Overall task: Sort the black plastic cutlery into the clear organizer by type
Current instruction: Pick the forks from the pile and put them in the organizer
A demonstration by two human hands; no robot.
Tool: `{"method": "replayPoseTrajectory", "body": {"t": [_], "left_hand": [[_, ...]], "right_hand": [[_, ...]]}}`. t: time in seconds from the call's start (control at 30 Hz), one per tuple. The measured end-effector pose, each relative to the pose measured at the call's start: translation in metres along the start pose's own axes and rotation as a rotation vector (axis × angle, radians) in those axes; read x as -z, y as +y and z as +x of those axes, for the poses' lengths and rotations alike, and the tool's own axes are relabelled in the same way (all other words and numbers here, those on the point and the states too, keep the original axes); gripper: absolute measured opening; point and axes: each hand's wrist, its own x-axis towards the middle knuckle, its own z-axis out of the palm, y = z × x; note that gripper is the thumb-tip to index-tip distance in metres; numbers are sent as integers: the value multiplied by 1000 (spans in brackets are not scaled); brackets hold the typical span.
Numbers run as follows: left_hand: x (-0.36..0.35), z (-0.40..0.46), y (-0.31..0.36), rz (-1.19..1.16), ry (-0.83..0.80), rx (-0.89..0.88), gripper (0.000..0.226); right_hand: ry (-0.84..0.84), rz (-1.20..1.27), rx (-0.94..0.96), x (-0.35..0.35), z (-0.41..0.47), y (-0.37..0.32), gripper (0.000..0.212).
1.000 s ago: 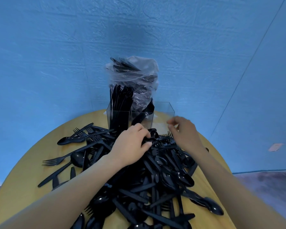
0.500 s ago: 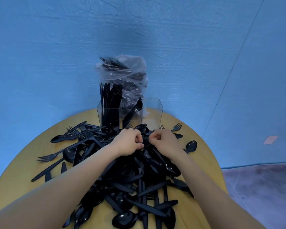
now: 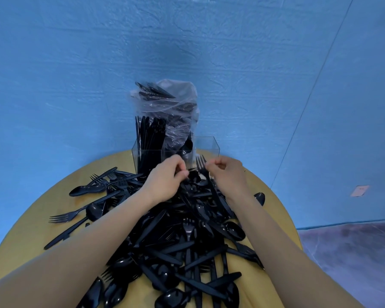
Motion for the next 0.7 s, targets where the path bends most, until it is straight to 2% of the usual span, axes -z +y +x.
{"method": "replayPoseTrajectory", "body": {"t": [0.1,0.27,0.4,0.57,0.7], "left_hand": [[6,2,5,-40,107,-32,8],[7,0,6,-103,167,-54,8],[8,-8,11,-147,257,-78,6],[2,-18,32,-155,210,-180,9],[7,-27,38,-243,158,-177,9]], "right_hand": [[61,116,25,2,-2,-7,9],[60,158,26,1,-12,-10,15],[93,221,57,1,-17,-15,10],[65,219,127,-12,-28,-29,11],[11,174,150,-11,-31,-32,14]]}}
